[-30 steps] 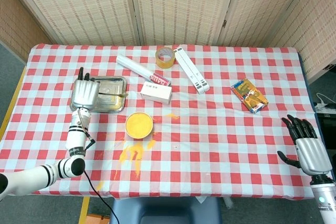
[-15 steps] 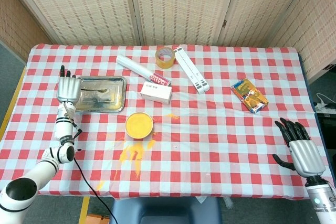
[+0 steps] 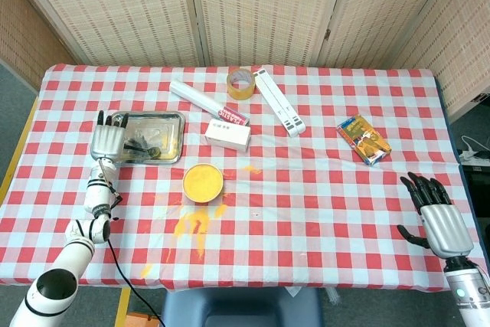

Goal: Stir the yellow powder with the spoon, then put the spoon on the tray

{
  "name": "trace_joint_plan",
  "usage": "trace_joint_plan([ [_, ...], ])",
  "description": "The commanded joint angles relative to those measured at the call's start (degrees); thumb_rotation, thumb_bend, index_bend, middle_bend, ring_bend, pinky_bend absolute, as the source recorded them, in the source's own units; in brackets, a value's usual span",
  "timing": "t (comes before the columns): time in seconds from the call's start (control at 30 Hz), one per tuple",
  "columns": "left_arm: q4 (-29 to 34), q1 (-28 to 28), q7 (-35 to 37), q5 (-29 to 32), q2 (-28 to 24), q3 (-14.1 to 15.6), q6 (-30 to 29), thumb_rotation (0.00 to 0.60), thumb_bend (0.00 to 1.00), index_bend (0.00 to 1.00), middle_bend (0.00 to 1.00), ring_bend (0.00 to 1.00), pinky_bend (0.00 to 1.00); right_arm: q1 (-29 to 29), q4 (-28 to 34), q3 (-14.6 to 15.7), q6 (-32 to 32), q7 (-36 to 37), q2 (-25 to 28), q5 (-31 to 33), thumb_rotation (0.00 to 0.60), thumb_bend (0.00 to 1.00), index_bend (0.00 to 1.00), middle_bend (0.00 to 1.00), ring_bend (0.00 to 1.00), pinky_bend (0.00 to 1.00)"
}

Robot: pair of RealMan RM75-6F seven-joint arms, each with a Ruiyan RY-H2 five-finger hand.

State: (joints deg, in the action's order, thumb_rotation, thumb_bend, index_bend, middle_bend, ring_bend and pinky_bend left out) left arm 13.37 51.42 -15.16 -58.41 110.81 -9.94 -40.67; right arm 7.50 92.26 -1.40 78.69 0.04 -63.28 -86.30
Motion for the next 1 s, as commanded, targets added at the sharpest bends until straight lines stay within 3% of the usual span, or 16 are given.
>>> trace_joint_plan([
  [0.03, 3.8, 0.2, 4.3, -0.2, -1.4, -2.3, 0.2, 0.600, 0.43, 0.00, 0.07, 0.00, 0.00, -0.1, 0.0, 0.0, 0.1, 0.2, 0.1, 0.0, 0.600, 0.18, 0.00, 0.00, 0.00, 0.00],
  [0.1, 8.3, -0.4, 7.6, -1.0, -3.3, -2.9, -2.0, 0.600, 0.42, 0.00, 0.04, 0.00, 0.00, -0.2, 0.1, 0.1, 0.4, 0.5, 0.3, -0.3, 0.600, 0.18, 0.00, 0.00, 0.00, 0.00],
  [0.17, 17.2, -2.4, 11.0, -3.7, -7.3, -2.6, -8.0, 0.600, 0.42, 0.00, 0.02, 0.00, 0.00, -0.4, 0.2, 0.2, 0.9, 1.0, 0.6, -0.7, 0.600, 0.18, 0.00, 0.00, 0.00, 0.00],
  [0.2, 23.1, -3.9, 12.8, -5.4, -9.8, -2.3, -11.7, 0.600, 0.42, 0.00, 0.01, 0.00, 0.00, -0.5, 0.2, 0.3, 1.1, 1.3, 0.8, -0.9, 0.600, 0.18, 0.00, 0.00, 0.00, 0.00],
  [0.23, 33.2, -6.7, 14.9, -8.2, -14.3, -1.2, -17.0, 0.600, 0.42, 0.00, 0.01, 0.00, 0.00, -0.7, 0.3, 0.4, 1.5, 1.7, 1.0, -1.2, 0.600, 0.18, 0.00, 0.00, 0.00, 0.00],
  [0.33, 60.9, -15.4, 15.2, -16.5, -28.0, 4.1, -29.9, 0.600, 0.42, 0.00, 0.00, 0.00, 0.01, -1.2, 0.4, 0.5, 2.6, 2.1, 1.4, -1.8, 0.600, 0.18, 0.00, 0.00, 0.00, 0.00],
  [0.4, 73.8, -21.5, 12.9, -21.9, -35.0, 9.2, -37.8, 0.600, 0.41, 0.00, 0.00, 0.00, 0.01, -1.6, 0.5, 0.4, 3.5, 1.7, 1.4, -2.1, 0.600, 0.18, 0.00, 0.00, 0.00, 0.00],
  [0.47, 80.0, -26.5, 10.8, -25.6, -39.1, 13.7, -43.2, 0.600, 0.39, 0.00, 0.00, 0.00, 0.01, -1.8, 0.7, 0.5, 4.0, 1.3, 1.3, -2.4, 0.600, 0.18, 0.00, 0.00, 0.00, 0.00],
  [0.57, 84.5, -34.1, 7.6, -29.0, -43.9, 20.3, -49.5, 0.600, 0.37, 0.00, 0.00, 0.00, 0.00, -2.1, 0.9, 0.6, 4.6, 1.0, 1.0, -2.8, 0.600, 0.18, 0.00, 0.00, 0.00, 0.00],
  [0.63, 84.8, -39.0, 6.1, -29.4, -45.6, 22.9, -53.7, 0.600, 0.37, 0.00, 0.00, 0.00, 0.00, -2.2, 1.0, 0.7, 4.7, 0.1, 0.8, -3.0, 0.600, 0.18, 0.00, 0.00, 0.00, 0.00],
  [0.77, 78.8, -46.1, 7.9, -31.5, -42.4, 23.2, -61.6, 0.600, 0.36, 0.00, 0.00, 0.00, 0.00, -2.3, 1.7, 1.5, 4.3, -1.3, 0.7, -3.8, 0.600, 0.18, 0.00, 0.00, 0.00, 0.00],
  [0.83, 76.9, -47.2, 4.9, -34.0, -41.9, 23.1, -63.1, 0.600, 0.36, 0.00, 0.00, 0.00, 0.00, -2.4, 2.1, 1.7, 4.3, -2.0, 0.7, -4.1, 0.600, 0.18, 0.00, 0.00, 0.00, 0.00],
  [1.0, 76.1, -48.2, 5.0, -36.0, -41.3, 21.9, -62.9, 0.600, 0.37, 0.00, 0.00, 0.00, 0.00, -2.7, 2.7, 1.8, 4.5, -2.8, 1.0, -3.8, 0.600, 0.18, 0.00, 0.00, 0.00, 0.00],
])
